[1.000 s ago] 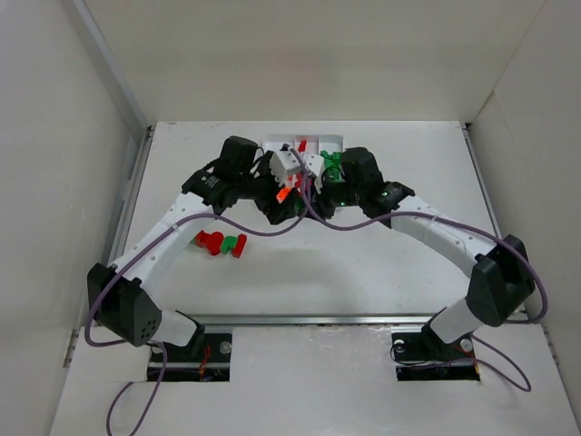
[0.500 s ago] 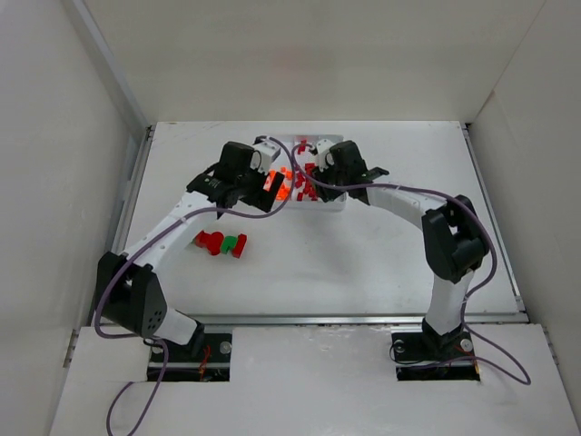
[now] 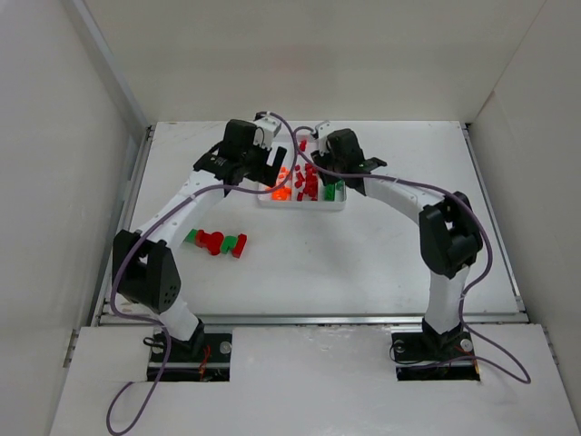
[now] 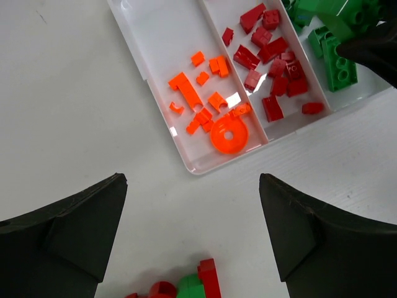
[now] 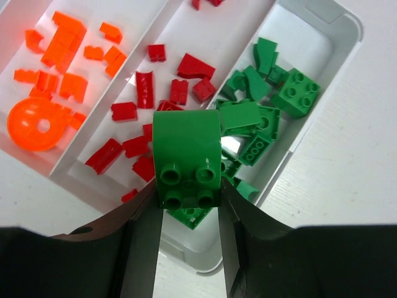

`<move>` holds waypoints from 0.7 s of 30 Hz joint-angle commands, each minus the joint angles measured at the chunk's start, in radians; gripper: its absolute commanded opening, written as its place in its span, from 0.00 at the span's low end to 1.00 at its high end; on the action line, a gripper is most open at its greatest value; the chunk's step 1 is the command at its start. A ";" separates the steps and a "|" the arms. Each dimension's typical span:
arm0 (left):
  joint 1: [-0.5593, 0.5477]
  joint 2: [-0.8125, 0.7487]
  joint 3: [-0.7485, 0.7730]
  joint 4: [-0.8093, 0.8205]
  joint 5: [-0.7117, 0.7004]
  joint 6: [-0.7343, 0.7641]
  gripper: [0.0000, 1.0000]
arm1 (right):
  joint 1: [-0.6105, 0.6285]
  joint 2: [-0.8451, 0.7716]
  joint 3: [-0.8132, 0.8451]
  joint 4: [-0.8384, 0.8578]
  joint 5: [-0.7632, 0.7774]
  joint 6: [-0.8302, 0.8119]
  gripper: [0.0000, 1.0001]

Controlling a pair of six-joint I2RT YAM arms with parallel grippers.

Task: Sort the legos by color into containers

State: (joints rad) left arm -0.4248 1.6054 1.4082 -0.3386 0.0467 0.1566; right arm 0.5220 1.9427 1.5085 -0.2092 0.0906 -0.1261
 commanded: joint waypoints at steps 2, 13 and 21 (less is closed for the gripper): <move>0.008 0.017 0.049 0.032 -0.008 -0.032 0.86 | -0.082 0.027 0.071 0.028 -0.011 0.078 0.00; 0.027 0.018 -0.035 0.041 -0.039 -0.104 0.86 | -0.134 0.215 0.317 0.008 -0.020 0.088 0.07; 0.037 0.018 -0.054 0.059 -0.064 -0.104 0.86 | -0.143 0.355 0.525 -0.022 0.018 0.088 0.20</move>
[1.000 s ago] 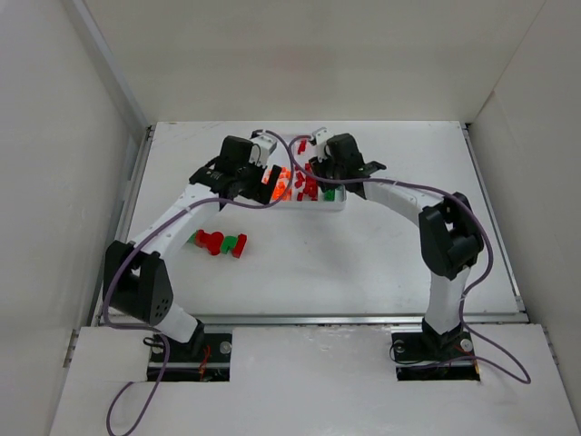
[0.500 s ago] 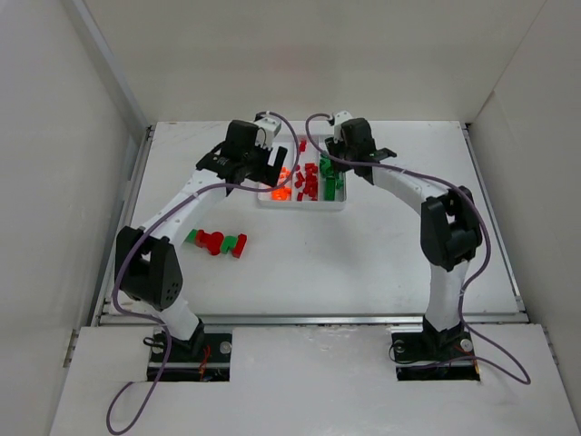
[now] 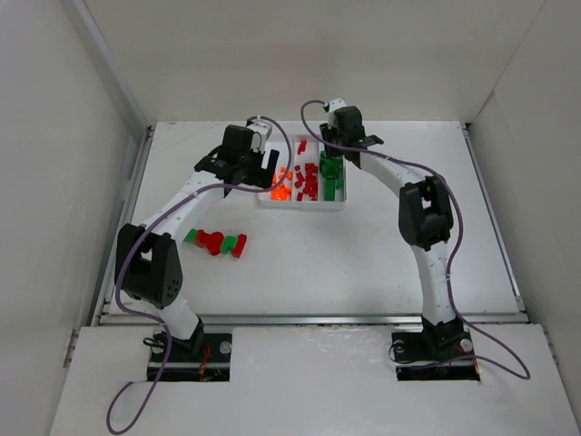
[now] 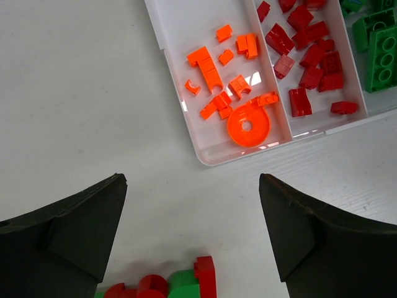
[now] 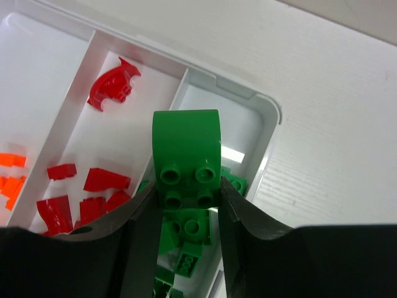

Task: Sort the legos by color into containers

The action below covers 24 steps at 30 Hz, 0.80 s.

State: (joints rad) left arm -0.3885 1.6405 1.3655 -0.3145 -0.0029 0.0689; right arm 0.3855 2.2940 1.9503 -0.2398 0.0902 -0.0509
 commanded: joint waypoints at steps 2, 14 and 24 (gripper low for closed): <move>0.000 -0.018 -0.011 0.035 -0.014 -0.017 0.86 | -0.007 0.013 0.095 -0.001 0.019 0.013 0.24; 0.000 -0.018 -0.020 0.045 -0.014 -0.017 0.86 | -0.007 -0.014 0.065 -0.010 0.037 0.013 0.68; 0.010 -0.047 -0.029 0.045 -0.045 0.009 0.77 | 0.039 -0.166 -0.022 -0.010 0.086 -0.013 0.73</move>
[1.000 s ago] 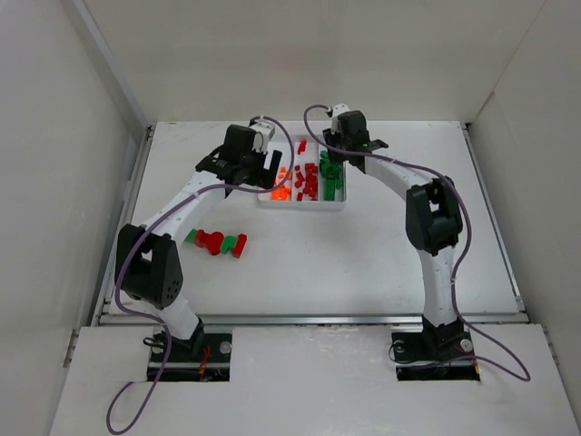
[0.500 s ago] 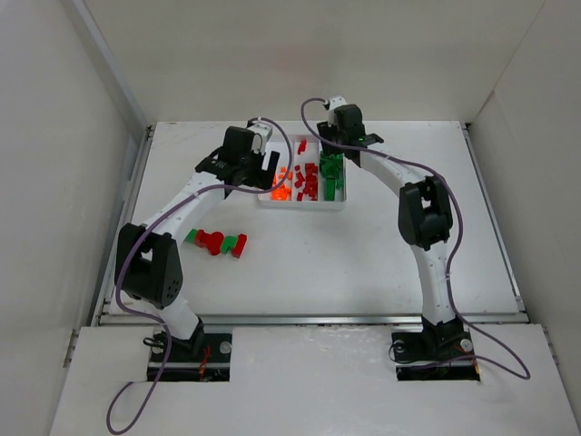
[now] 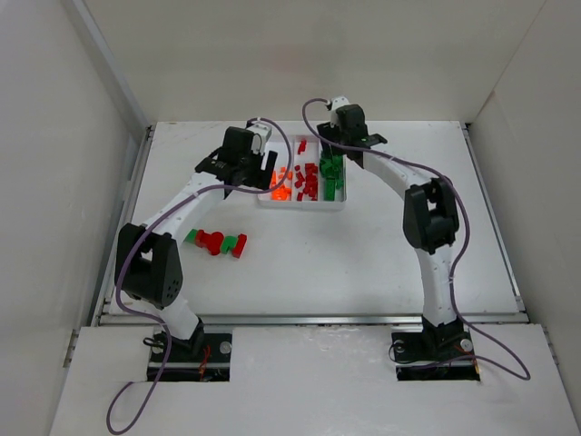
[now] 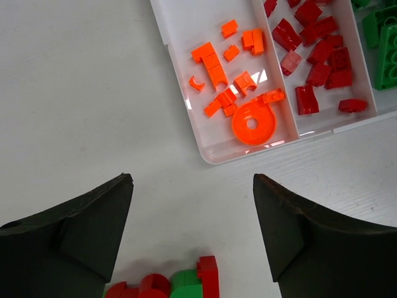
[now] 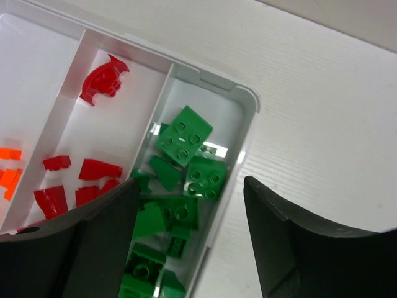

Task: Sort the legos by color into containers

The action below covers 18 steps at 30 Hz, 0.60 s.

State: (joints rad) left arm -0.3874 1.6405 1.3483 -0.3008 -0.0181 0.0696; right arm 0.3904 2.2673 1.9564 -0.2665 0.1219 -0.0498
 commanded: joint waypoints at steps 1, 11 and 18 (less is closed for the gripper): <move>0.031 -0.057 -0.012 0.019 -0.029 0.024 0.74 | 0.054 -0.211 -0.060 0.035 0.080 -0.071 0.73; 0.139 -0.263 -0.214 -0.005 -0.166 0.304 0.68 | 0.168 -0.480 -0.201 0.176 0.148 -0.068 1.00; 0.109 -0.444 -0.461 -0.144 0.013 0.847 0.67 | 0.194 -0.652 -0.310 0.311 0.121 -0.042 1.00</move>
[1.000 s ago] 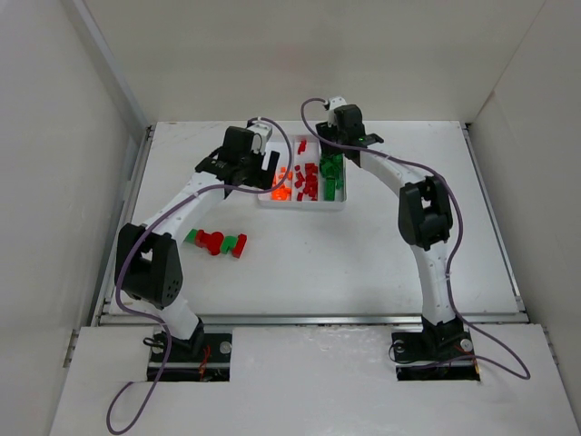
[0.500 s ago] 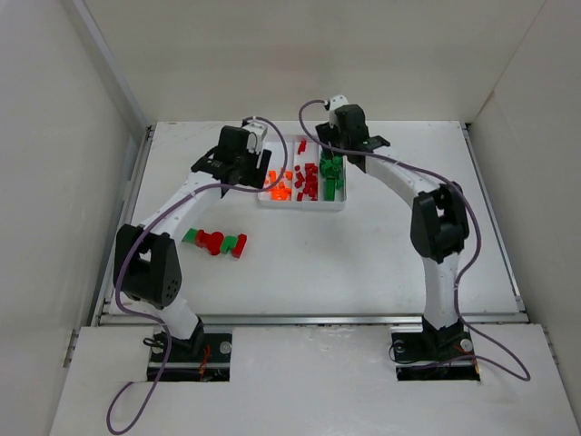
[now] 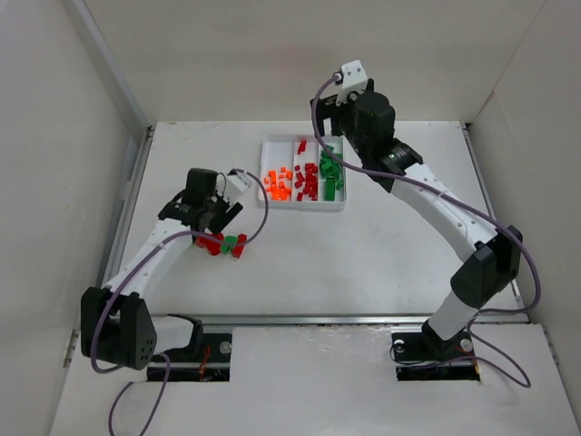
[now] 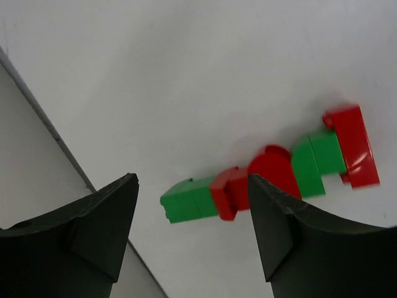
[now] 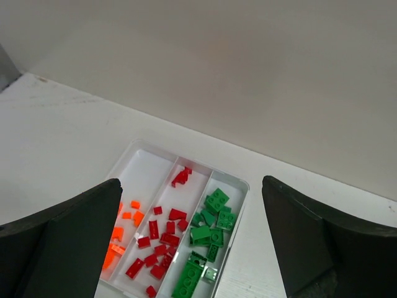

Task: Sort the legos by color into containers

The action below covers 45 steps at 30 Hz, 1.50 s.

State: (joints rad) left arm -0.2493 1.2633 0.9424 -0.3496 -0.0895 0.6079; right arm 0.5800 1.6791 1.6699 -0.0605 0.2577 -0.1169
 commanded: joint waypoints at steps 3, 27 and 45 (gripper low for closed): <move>-0.083 -0.152 -0.102 -0.222 0.183 0.554 0.74 | 0.014 -0.110 -0.064 0.105 -0.070 0.034 1.00; -0.139 0.149 -0.151 -0.235 0.203 0.886 0.92 | 0.023 -0.496 -0.558 0.105 -0.313 0.022 1.00; -0.110 0.203 -0.151 -0.161 0.195 0.819 0.26 | 0.023 -0.395 -0.518 0.105 -0.350 0.003 1.00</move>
State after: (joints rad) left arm -0.3656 1.4715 0.7929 -0.4850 0.0799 1.4422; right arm 0.5964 1.2881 1.1110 0.0063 -0.0727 -0.1081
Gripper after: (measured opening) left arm 0.479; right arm 0.998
